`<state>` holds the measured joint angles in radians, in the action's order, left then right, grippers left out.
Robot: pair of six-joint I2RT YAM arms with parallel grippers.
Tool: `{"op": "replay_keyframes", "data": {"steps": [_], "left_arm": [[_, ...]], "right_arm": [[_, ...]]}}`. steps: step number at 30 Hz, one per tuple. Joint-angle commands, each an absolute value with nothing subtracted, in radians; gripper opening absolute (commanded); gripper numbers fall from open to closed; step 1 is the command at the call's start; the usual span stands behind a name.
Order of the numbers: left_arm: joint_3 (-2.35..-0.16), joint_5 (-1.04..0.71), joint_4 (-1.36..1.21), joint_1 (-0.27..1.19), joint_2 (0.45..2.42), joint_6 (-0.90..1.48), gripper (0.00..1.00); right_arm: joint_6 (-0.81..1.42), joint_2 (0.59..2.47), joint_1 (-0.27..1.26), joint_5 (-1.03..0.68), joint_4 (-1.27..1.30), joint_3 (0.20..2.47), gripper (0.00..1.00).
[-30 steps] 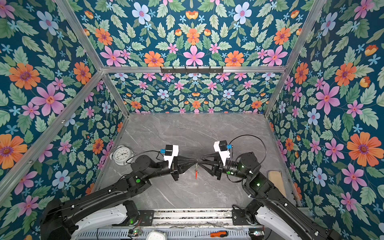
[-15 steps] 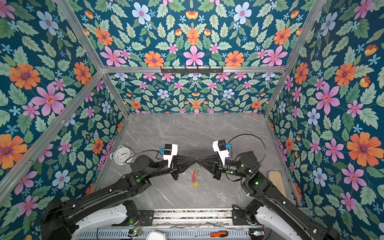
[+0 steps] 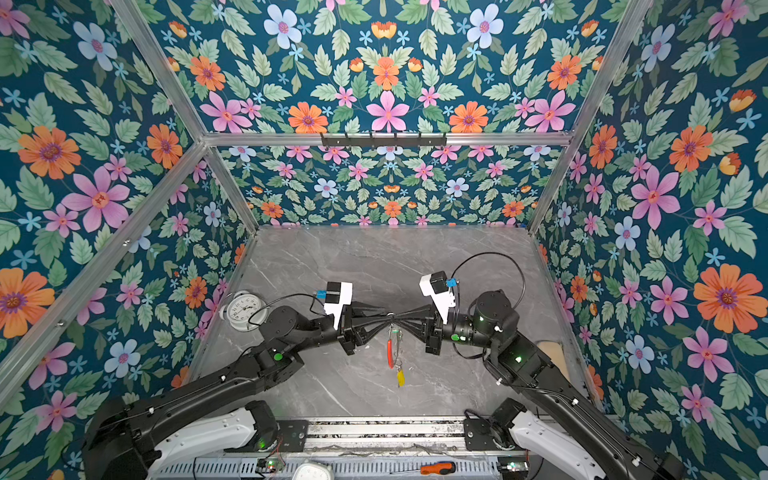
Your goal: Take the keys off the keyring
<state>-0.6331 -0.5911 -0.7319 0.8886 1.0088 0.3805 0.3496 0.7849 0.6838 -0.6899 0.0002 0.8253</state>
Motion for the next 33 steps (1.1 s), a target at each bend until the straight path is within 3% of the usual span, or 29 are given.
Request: {"op": "replay_keyframes", "data": {"steps": [1,20,28,33], "left_arm": [[-0.622,-0.654,-0.76,0.832,0.999,0.477,0.35],[-0.732,-0.786,-0.512,0.816,1.036,0.433,0.35],[-0.759,-0.821,-0.515,0.816,1.073,0.443,0.19],[-0.764,-0.849,-0.54,0.816,1.091,0.463,0.17]], "right_arm": [[0.273,0.797,0.684,-0.646,-0.177,0.877,0.0],[0.147,0.893,0.684,-0.592,-0.453,1.059,0.0],[0.13,0.909,0.684,-0.577,-0.479,1.081,0.0],[0.125,0.914,0.683,-0.567,-0.483,1.093,0.0]]}}
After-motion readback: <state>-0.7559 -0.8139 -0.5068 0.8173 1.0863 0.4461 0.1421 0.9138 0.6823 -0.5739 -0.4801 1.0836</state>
